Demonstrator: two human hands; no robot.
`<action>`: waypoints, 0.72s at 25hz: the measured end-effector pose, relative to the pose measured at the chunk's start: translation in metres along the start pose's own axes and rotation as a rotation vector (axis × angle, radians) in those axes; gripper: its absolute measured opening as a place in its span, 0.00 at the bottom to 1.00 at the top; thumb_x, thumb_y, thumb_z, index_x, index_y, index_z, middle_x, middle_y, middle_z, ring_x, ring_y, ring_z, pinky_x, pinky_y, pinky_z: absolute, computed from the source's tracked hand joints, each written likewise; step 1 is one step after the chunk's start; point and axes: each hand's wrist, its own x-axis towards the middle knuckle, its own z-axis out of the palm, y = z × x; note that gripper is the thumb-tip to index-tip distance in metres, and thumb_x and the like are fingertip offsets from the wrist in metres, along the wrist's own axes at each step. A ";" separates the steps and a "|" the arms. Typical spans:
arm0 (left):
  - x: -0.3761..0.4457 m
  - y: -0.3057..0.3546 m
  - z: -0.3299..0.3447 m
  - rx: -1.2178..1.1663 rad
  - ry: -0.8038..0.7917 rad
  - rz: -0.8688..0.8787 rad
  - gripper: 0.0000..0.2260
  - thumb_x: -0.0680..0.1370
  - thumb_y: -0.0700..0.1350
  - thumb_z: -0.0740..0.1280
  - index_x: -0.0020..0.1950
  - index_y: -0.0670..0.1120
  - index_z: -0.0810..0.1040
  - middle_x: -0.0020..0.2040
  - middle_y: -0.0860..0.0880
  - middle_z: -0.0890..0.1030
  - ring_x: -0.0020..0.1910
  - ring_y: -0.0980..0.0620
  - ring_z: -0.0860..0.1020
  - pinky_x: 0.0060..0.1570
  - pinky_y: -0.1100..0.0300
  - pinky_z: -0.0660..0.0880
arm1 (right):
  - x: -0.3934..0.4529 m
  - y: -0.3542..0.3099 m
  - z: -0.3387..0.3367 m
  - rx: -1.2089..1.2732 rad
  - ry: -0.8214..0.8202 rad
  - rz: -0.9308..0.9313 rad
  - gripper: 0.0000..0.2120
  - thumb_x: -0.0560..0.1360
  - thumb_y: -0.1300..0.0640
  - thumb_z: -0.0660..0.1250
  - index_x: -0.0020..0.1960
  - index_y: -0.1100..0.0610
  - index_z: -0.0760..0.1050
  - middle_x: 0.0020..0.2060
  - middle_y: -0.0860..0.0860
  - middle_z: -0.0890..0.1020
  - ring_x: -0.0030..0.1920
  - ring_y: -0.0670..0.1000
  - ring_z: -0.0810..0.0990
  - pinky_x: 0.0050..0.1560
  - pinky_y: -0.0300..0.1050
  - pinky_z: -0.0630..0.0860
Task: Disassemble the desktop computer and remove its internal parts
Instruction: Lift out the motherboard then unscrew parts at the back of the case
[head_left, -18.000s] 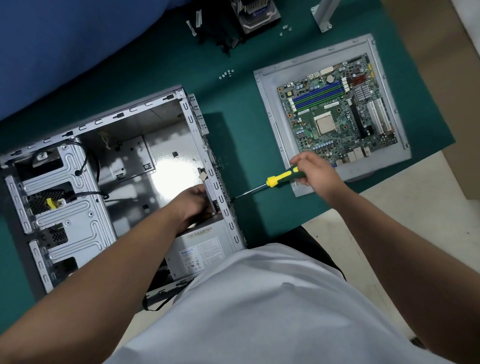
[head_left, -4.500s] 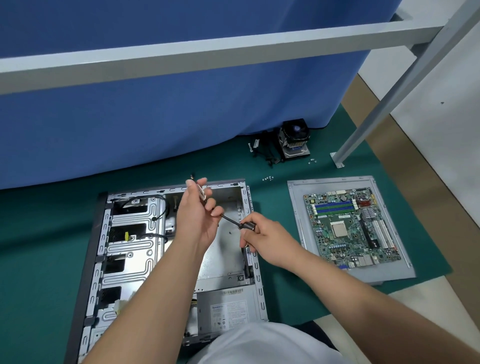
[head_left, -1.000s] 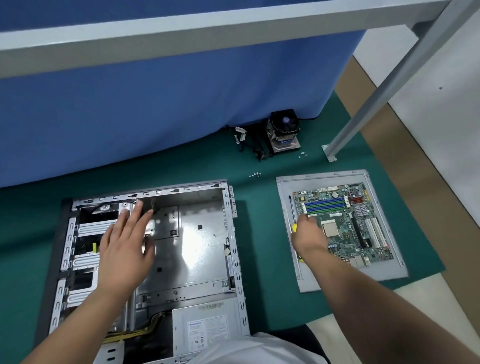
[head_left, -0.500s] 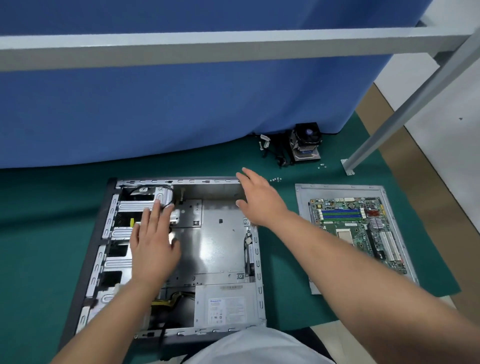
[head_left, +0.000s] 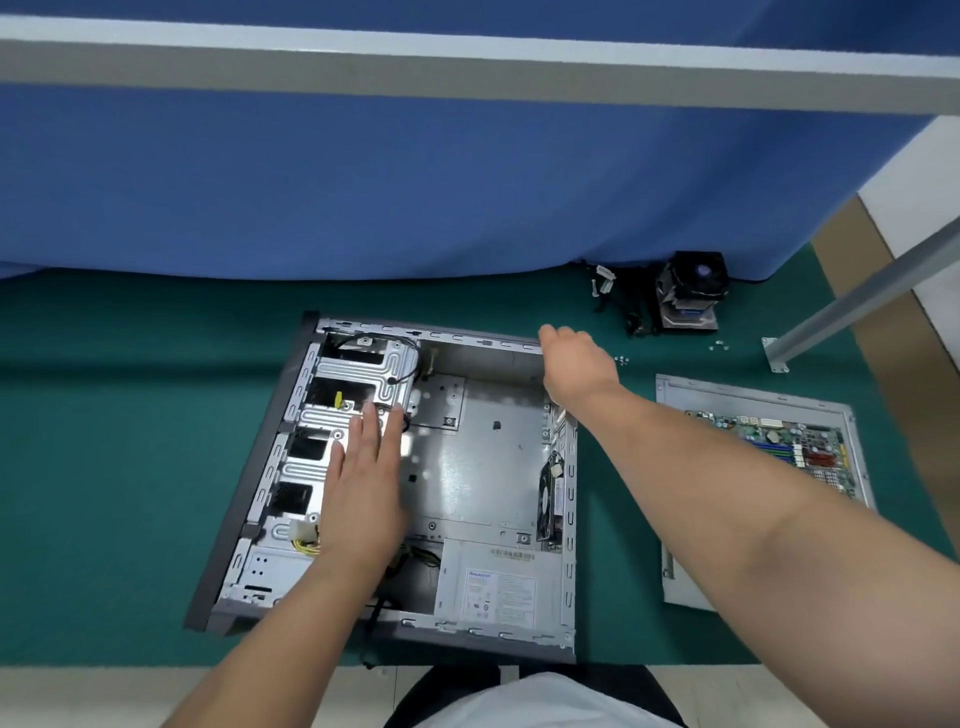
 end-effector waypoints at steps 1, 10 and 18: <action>0.001 0.000 -0.001 0.008 -0.008 0.006 0.54 0.73 0.28 0.66 0.82 0.53 0.31 0.83 0.46 0.35 0.83 0.47 0.38 0.81 0.50 0.41 | -0.002 0.003 -0.001 0.001 -0.005 -0.005 0.25 0.69 0.73 0.61 0.63 0.58 0.68 0.54 0.57 0.76 0.50 0.57 0.70 0.43 0.53 0.67; 0.054 0.005 -0.024 0.025 -0.030 0.221 0.52 0.72 0.27 0.63 0.83 0.62 0.41 0.85 0.52 0.44 0.84 0.46 0.49 0.76 0.52 0.65 | -0.063 0.053 0.011 0.063 -0.046 0.138 0.18 0.74 0.67 0.62 0.63 0.59 0.68 0.57 0.58 0.76 0.56 0.60 0.76 0.44 0.50 0.71; 0.121 0.025 -0.044 0.169 -0.048 0.340 0.44 0.72 0.26 0.61 0.82 0.58 0.58 0.84 0.53 0.57 0.82 0.46 0.57 0.66 0.50 0.73 | -0.128 0.058 0.026 0.232 -0.135 0.204 0.12 0.78 0.64 0.59 0.60 0.58 0.65 0.52 0.56 0.76 0.47 0.57 0.72 0.43 0.49 0.70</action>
